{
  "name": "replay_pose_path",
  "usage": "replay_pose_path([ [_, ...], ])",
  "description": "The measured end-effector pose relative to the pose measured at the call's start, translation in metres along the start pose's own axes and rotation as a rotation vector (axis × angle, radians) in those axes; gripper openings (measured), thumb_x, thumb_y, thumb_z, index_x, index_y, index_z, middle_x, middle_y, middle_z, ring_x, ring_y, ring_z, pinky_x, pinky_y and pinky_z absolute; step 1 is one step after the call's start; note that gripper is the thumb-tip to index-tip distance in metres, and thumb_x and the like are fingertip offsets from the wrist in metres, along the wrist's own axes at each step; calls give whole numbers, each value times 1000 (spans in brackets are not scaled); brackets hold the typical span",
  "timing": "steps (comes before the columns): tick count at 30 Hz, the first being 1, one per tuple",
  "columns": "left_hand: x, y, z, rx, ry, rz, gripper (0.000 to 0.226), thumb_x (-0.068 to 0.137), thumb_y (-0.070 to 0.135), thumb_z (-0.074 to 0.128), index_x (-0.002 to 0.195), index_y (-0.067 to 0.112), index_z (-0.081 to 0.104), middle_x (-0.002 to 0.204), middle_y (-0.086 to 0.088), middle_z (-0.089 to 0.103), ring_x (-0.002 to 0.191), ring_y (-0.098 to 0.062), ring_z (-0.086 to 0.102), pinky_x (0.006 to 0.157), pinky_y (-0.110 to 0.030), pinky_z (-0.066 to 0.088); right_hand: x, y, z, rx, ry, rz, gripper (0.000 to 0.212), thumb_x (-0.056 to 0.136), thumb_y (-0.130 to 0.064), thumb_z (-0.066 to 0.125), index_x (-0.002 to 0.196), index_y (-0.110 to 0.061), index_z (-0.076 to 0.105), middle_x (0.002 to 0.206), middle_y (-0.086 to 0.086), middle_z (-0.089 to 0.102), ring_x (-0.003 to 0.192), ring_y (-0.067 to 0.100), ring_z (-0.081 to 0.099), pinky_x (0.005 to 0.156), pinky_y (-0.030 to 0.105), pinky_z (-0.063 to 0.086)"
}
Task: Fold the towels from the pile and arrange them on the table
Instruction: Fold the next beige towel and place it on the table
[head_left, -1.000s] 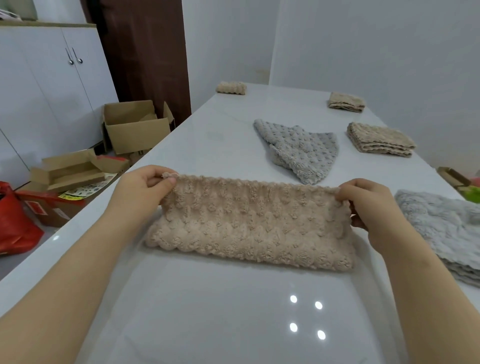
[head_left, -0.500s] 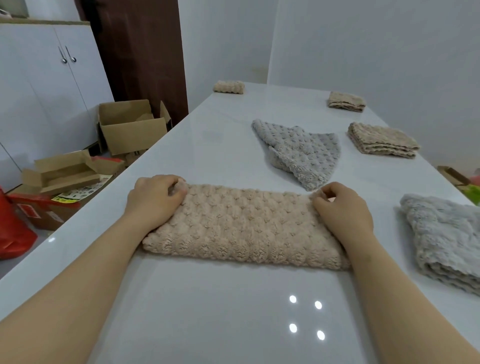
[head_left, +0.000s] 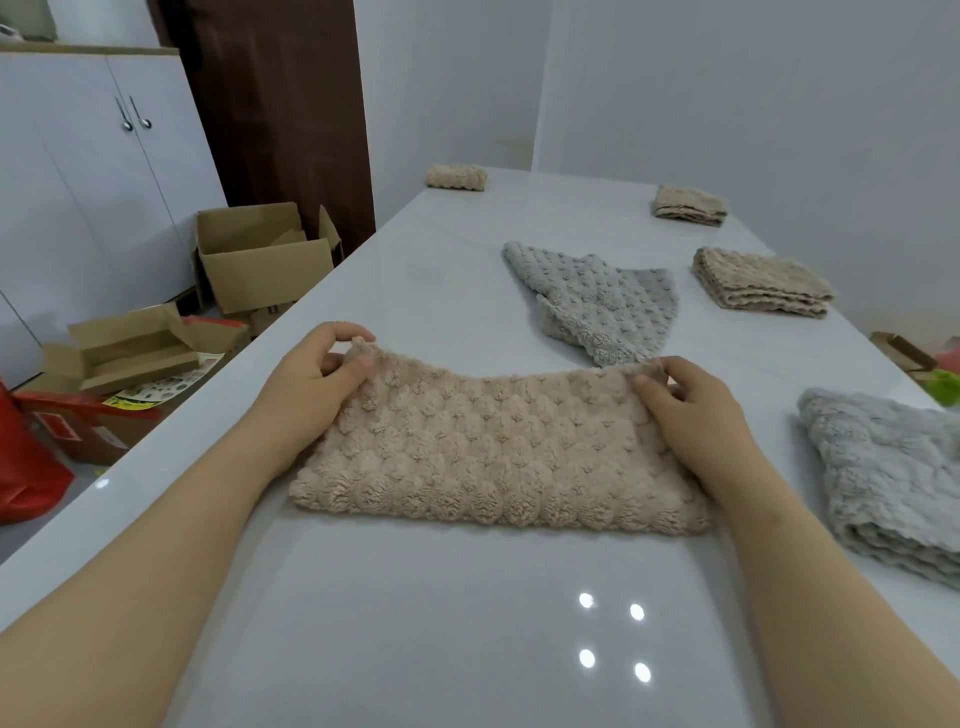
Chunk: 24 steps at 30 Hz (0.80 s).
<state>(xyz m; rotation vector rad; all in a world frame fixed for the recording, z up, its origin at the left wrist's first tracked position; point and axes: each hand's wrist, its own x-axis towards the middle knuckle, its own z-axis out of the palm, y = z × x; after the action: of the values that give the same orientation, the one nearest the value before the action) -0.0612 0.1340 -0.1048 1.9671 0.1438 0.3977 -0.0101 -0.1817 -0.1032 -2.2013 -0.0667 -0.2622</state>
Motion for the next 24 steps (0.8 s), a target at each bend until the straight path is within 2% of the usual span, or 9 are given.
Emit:
replay_pose_path([
  [3, 0, -2, 2, 43, 48, 29, 14, 90, 27, 56, 79, 34, 62, 64, 12, 60, 46, 5, 48, 53, -19, 40, 0, 3, 0, 118, -3, 77, 18, 89, -30, 56, 102, -25, 67, 88, 5, 69, 83, 23, 62, 82, 36, 49],
  [7, 3, -2, 1, -32, 166, 9, 18, 88, 22, 60, 71, 29, 63, 69, 13, 61, 52, 10, 52, 53, -4, 39, 2, 6, 1, 28, 90, 97, 15, 86, -23, 59, 91, -18, 71, 80, 3, 67, 78, 23, 57, 80, 33, 45],
  [9, 6, -5, 0, -60, 185, -24, 18, 87, 19, 62, 71, 28, 63, 72, 13, 62, 59, 6, 54, 61, -13, 41, 3, 5, 0, 10, 122, 106, 13, 86, -21, 58, 87, -17, 70, 77, 2, 64, 77, 22, 56, 77, 31, 43],
  [11, 7, -7, 1, -45, 189, -45, 18, 86, 16, 62, 72, 28, 63, 72, 8, 62, 62, -2, 52, 63, -20, 39, 3, 3, 1, -1, 137, 110, 13, 86, -20, 57, 86, -18, 70, 81, 2, 65, 80, 21, 56, 77, 29, 42],
  [14, 7, -8, 4, 35, 205, -39, 19, 87, 17, 60, 75, 31, 61, 77, 4, 63, 67, -8, 52, 64, -22, 39, 1, 2, 2, -20, 146, 117, 10, 88, -24, 55, 92, -20, 64, 91, 4, 66, 84, 22, 56, 75, 28, 39],
  [17, 6, -7, 6, 160, 156, -21, 13, 90, 19, 55, 92, 32, 58, 90, 6, 62, 82, -11, 55, 69, -25, 39, -1, -3, 1, 0, 82, 147, 32, 91, -37, 50, 118, -21, 54, 105, 5, 63, 93, 21, 53, 76, 28, 35],
  [20, 6, -7, 6, 283, 114, -7, 20, 92, 17, 50, 101, 34, 55, 95, 5, 59, 81, -11, 54, 63, -23, 37, -3, -10, -2, -91, -21, 180, 52, 88, -50, 47, 132, -22, 42, 121, 10, 57, 113, 27, 50, 87, 35, 37],
  [22, 5, -7, 6, 331, 114, 0, 22, 92, 16, 50, 106, 32, 57, 100, 1, 60, 86, -13, 53, 68, -25, 37, -4, -14, -6, -199, -122, 193, 57, 84, -46, 53, 134, -24, 37, 115, 9, 56, 111, 28, 51, 87, 38, 40],
  [24, 3, -5, 4, 366, 67, -1, 28, 93, 19, 50, 118, 29, 55, 111, -1, 60, 100, -14, 51, 81, -25, 35, -7, -16, -10, -228, -217, 201, 61, 80, -39, 59, 134, -26, 35, 100, 4, 55, 98, 25, 54, 77, 34, 41],
])
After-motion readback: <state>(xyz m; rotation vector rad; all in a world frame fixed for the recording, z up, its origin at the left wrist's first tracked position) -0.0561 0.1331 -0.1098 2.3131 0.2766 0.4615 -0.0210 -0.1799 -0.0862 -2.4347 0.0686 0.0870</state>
